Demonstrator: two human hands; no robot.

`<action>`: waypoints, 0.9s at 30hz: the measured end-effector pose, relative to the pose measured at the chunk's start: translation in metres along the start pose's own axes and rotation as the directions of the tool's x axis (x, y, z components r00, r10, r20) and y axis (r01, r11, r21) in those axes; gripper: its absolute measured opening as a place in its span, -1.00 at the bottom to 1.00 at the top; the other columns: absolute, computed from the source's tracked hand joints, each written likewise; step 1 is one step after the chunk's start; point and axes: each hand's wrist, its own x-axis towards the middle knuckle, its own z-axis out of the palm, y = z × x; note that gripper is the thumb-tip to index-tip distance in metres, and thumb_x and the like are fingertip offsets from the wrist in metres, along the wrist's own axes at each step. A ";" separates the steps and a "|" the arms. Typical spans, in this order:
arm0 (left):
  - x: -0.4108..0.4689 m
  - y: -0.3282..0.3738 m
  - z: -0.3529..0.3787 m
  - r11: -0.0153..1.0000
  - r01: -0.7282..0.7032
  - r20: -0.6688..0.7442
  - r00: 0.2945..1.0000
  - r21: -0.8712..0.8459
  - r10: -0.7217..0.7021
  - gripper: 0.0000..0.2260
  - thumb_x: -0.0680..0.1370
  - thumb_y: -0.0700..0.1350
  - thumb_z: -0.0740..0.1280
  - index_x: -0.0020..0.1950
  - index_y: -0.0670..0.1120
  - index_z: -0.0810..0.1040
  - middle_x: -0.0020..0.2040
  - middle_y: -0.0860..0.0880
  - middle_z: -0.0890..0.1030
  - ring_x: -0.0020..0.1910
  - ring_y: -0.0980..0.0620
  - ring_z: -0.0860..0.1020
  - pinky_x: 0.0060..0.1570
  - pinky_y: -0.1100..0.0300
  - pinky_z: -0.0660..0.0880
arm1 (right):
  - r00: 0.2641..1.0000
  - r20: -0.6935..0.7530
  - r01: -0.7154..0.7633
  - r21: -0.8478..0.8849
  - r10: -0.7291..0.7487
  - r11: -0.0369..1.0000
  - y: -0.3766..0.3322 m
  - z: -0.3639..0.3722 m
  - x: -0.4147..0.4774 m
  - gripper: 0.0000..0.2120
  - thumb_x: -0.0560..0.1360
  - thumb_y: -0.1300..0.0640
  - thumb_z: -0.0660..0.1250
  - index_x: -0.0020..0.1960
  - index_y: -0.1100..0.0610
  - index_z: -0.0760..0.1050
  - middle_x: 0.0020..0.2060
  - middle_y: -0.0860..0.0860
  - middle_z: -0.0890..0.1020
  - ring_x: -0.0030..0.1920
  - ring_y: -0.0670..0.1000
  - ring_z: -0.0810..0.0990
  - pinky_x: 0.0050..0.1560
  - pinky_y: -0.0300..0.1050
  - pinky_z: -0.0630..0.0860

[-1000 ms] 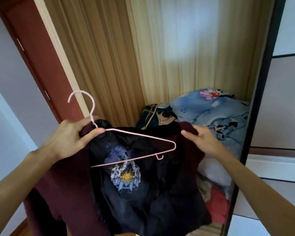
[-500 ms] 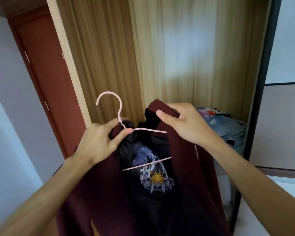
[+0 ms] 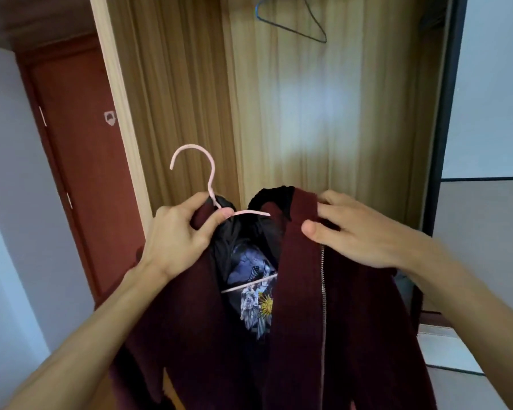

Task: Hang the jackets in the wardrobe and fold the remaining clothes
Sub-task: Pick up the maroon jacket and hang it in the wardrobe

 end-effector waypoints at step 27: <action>0.029 -0.005 -0.013 0.979 -0.185 -0.001 0.983 -0.082 0.186 -0.69 0.52 0.30 0.32 0.09 0.13 0.60 -0.29 0.10 0.66 -0.31 0.08 0.63 -0.23 0.04 0.55 | 0.998 -0.036 -0.042 0.293 0.055 0.955 -0.057 0.018 0.041 -0.38 0.09 -0.35 0.59 -0.11 0.11 0.64 -0.27 -0.01 0.69 -0.25 -0.10 0.63 -0.22 -0.04 0.53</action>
